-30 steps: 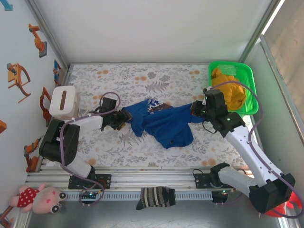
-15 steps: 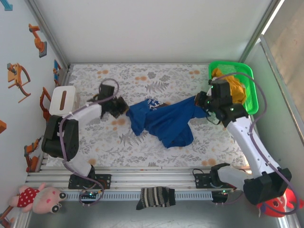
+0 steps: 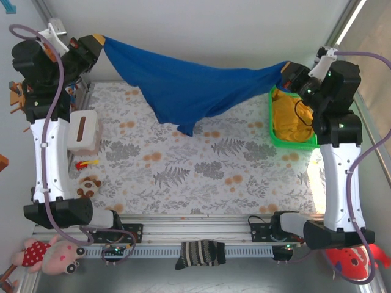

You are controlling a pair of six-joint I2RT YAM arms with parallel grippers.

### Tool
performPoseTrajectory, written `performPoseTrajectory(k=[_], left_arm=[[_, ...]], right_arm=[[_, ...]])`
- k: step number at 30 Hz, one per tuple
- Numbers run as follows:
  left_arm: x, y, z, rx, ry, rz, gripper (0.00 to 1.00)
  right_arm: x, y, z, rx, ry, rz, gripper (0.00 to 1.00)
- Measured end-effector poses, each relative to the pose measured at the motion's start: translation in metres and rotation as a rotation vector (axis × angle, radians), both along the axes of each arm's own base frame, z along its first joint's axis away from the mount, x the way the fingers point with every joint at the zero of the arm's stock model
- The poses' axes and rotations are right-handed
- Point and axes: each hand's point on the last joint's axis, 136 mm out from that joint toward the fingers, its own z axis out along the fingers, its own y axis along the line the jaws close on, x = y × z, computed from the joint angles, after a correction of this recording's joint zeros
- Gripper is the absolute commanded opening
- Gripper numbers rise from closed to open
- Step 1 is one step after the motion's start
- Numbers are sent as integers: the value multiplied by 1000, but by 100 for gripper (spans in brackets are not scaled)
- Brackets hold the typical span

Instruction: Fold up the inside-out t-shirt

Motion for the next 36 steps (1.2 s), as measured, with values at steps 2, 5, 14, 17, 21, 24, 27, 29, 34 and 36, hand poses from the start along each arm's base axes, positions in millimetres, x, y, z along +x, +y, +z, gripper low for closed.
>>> performPoseTrajectory(k=[2, 5, 14, 17, 21, 24, 27, 29, 34, 36], left_arm=[[9, 4, -18, -21, 55, -11, 0], [24, 17, -46, -56, 142, -4, 0], [-4, 25, -26, -160, 117, -11, 0], [-29, 19, -17, -194, 98, -29, 0], [-49, 15, -8, -199, 80, -39, 0], [-47, 9, -16, -190, 101, -54, 0], [-24, -2, -53, -177, 182, -84, 0], [4, -18, -98, -155, 285, -119, 0], [71, -66, -258, -66, 604, -184, 0], [82, -83, -323, -23, 724, -207, 2]], right_arm=[[-1, 0, -5, 0, 10, 0, 0], [-3, 1, -9, 8, 18, 6, 0], [-38, 13, 24, 93, -53, 81, 0], [-51, 20, 34, 144, -77, 125, 0], [-59, 26, 17, 202, -49, 162, 0], [-52, 25, -23, 216, 27, 146, 0], [-37, 18, -84, 204, 148, 88, 0], [-25, 11, -140, 177, 260, 31, 0], [-21, -5, -271, 105, 528, -77, 0], [-29, -9, -310, 85, 608, -100, 0]])
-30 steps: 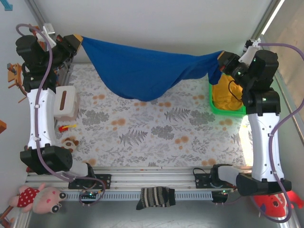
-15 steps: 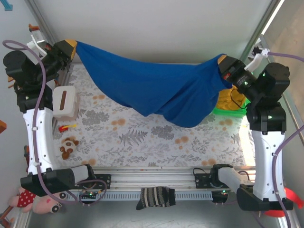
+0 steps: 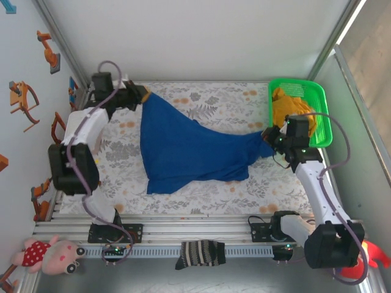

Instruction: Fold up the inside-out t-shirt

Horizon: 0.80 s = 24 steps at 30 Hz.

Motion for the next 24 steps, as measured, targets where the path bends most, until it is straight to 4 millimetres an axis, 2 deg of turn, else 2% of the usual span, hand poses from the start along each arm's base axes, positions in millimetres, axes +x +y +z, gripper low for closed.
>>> performPoseTrajectory(k=[2, 4, 5, 7, 9, 12, 15, 17, 19, 24], left_arm=[[2, -14, -57, 46, 96, -38, 11], [-1, -18, -90, 89, 146, -58, 23], [-2, -17, -98, 108, 152, -65, 27], [-5, -12, -102, 148, 144, -69, 38], [-8, -6, -94, 190, 103, -72, 46], [-26, 5, -78, 262, 52, -63, 48], [-54, 16, -75, 335, 46, -58, 48], [-70, 20, -85, 378, 72, -61, 48], [-84, 23, -105, 421, 123, -78, 48], [-102, 22, -151, 479, 238, -138, 46]], right_arm=[[-9, -3, -27, -16, 55, -12, 0], [-13, -5, -37, -24, 72, -16, 0], [-14, -5, -38, -27, 71, -16, 0], [-15, -5, -34, -32, 50, -12, 0], [-14, -5, -27, -37, 19, -7, 0], [-14, -5, -21, -44, -4, 2, 0], [-14, -5, -21, -48, -5, 8, 0], [-13, -4, -19, -46, -11, 14, 0], [-11, -3, -14, -46, -23, 18, 0], [-8, -3, -9, -51, -38, 24, 0]])
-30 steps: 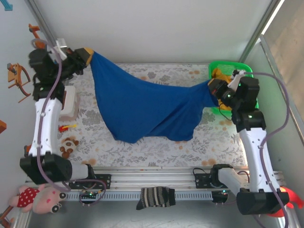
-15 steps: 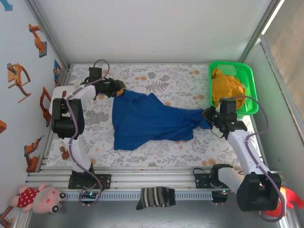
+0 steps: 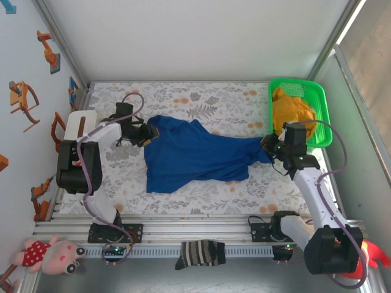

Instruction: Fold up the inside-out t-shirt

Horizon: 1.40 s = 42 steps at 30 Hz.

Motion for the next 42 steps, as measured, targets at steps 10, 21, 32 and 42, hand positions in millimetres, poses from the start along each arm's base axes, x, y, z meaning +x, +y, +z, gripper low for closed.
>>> performPoseTrajectory(k=[10, 21, 32, 42], left_arm=[[20, 1, -13, 95, -6, -42, 45], [21, 2, -33, 140, 29, -78, 43], [19, -3, -35, 140, 27, -103, 17], [23, -5, -11, 126, -30, -101, 20]], right_arm=[[1, 0, -3, -3, 10, 2, 0], [1, 0, -3, -3, 10, 2, 0], [2, 0, 1, -3, 1, 2, 0], [2, 0, 2, -3, 0, 2, 0]])
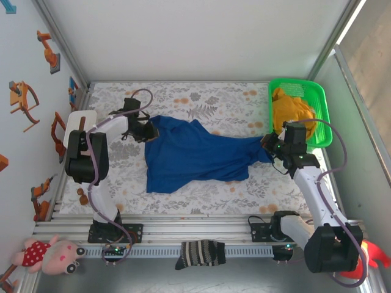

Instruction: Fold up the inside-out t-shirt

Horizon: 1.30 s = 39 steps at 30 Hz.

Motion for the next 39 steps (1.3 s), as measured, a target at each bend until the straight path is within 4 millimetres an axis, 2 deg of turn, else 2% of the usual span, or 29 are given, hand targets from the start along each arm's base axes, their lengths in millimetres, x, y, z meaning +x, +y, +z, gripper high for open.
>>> performPoseTrajectory(k=[9, 18, 21, 29, 36, 39], left_arm=[[1, 9, -4, 52, -3, 18, 38], [0, 16, -16, 100, 18, 29, 40], [-3, 13, -22, 98, 35, 21, 39], [-7, 1, -21, 82, 38, -7, 36], [-7, -2, -21, 72, 38, -14, 20], [-7, -2, -20, 68, 37, -14, 17]], right_arm=[[0, 0, 0, 0, 0, 0, 0], [0, 0, 0, 0, 0, -1, 0], [0, 0, 0, 0, 0, 0, 0], [1, 0, 2, 0, -3, 0, 0], [1, 0, 3, 0, -6, 0, 0], [1, 0, 3, 0, -6, 0, 0]])
